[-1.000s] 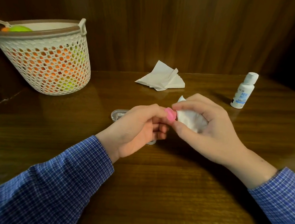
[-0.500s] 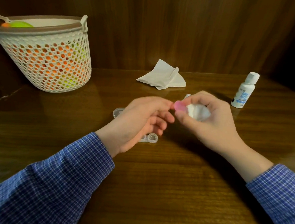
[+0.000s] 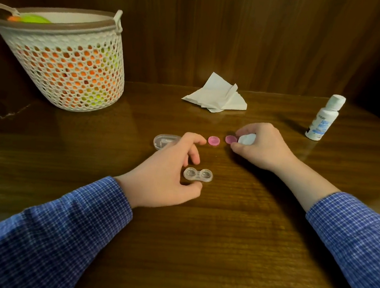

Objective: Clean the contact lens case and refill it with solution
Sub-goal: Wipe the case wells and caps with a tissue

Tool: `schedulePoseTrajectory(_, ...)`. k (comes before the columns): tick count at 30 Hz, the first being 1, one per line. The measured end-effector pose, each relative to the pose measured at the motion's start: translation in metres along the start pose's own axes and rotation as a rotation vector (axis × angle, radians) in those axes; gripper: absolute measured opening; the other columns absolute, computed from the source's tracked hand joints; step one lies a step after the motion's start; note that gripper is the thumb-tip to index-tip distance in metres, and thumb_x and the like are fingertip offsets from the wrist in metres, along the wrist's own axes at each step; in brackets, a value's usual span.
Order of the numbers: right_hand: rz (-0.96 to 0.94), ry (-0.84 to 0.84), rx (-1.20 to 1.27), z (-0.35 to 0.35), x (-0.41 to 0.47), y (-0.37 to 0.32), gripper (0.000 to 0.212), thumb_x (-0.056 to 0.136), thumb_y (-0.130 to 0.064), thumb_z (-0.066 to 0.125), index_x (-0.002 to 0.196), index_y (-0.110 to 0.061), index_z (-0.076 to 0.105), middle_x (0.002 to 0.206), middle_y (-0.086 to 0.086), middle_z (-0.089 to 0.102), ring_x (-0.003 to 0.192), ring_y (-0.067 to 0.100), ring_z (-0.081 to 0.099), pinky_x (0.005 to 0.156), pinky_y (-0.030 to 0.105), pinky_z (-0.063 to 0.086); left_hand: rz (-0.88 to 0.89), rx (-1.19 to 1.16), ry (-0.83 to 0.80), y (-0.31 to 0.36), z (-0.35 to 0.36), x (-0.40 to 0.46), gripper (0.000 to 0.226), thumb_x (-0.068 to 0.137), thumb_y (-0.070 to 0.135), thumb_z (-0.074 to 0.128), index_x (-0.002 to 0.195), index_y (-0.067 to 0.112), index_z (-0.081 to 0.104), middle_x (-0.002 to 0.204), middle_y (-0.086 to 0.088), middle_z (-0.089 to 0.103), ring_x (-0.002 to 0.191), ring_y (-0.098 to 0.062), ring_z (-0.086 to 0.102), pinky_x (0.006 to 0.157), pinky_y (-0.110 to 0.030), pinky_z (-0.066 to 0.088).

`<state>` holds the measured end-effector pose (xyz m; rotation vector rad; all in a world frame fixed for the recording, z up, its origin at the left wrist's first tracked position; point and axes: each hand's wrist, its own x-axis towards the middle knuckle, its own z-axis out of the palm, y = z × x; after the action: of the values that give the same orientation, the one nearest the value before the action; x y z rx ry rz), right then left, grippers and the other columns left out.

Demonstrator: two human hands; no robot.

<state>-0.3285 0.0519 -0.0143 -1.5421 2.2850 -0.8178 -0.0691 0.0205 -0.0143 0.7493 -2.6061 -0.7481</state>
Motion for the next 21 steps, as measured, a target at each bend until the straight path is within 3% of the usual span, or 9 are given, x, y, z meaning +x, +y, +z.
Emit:
schedulePoseTrajectory(3,-0.015,0.062,0.084,-0.011,-0.006,0.001,0.031,0.093,-0.029,0.071,0.124,-0.024,0.070,0.119,-0.008,0.062,0.108,0.009,0.056,0.083,0.025,0.044,-0.007,-0.018,-0.003,0.000,0.001,0.000,0.077,0.084,0.031,0.075,0.143,0.046,0.027,0.107,0.022,0.054,0.100,0.001,0.056,0.079,-0.021,0.056)
schedulePoseTrajectory(5,-0.017,0.152,0.243,-0.019,-0.009,-0.001,0.027,0.099,-0.018,0.061,0.124,-0.026,0.068,0.124,-0.005,0.063,0.109,0.014,0.063,0.079,0.023,0.053,-0.020,-0.060,0.023,0.000,0.003,0.000,0.075,0.087,0.026,0.074,0.144,0.044,0.030,0.103,0.020,0.057,0.098,0.000,0.059,0.078,-0.021,0.057)
schedulePoseTrajectory(8,-0.058,0.211,0.385,-0.025,-0.001,-0.015,0.034,0.098,-0.007,0.060,0.126,-0.026,0.060,0.127,0.004,0.067,0.116,0.023,0.066,0.084,0.030,0.060,-0.014,-0.086,0.045,-0.002,0.006,-0.001,0.071,0.089,0.024,0.073,0.144,0.043,0.033,0.102,0.022,0.058,0.097,0.001,0.061,0.078,-0.020,0.057)
schedulePoseTrajectory(12,-0.187,0.028,0.453,-0.012,0.031,-0.047,0.050,0.093,-0.001,0.064,0.130,-0.025,0.040,0.108,0.008,0.072,0.102,0.031,0.072,0.084,0.047,0.062,0.011,-0.091,0.067,-0.004,0.007,-0.001,0.068,0.088,0.028,0.072,0.143,0.042,0.034,0.105,0.024,0.057,0.098,0.001,0.060,0.076,-0.018,0.054)
schedulePoseTrajectory(14,-0.246,-0.041,0.412,0.005,0.052,-0.062,0.052,0.092,-0.003,0.065,0.132,-0.026,0.040,0.110,0.005,0.068,0.102,0.029,0.070,0.078,0.040,0.062,0.004,-0.112,0.068,-0.006,0.007,0.000,0.068,0.088,0.029,0.072,0.143,0.042,0.035,0.106,0.024,0.057,0.099,0.003,0.059,0.076,-0.020,0.054)
schedulePoseTrajectory(17,-0.337,-0.101,0.360,0.033,0.082,-0.082,0.050,0.091,-0.001,0.066,0.128,-0.027,0.046,0.121,-0.003,0.059,0.110,0.019,0.063,0.077,0.019,0.050,0.003,-0.119,0.071,-0.007,0.007,0.001,0.069,0.088,0.031,0.073,0.143,0.043,0.034,0.104,0.022,0.058,0.102,0.007,0.055,0.081,-0.019,0.051)
schedulePoseTrajectory(21,-0.337,-0.182,0.311,0.056,0.114,-0.095,0.041,0.090,0.003,0.061,0.120,-0.024,0.056,0.125,-0.001,0.057,0.119,0.022,0.057,0.086,0.024,0.050,0.013,-0.100,0.082,-0.008,0.008,0.002,0.066,0.088,0.032,0.072,0.142,0.042,0.034,0.099,0.020,0.058,0.102,0.008,0.053,0.085,-0.018,0.050)
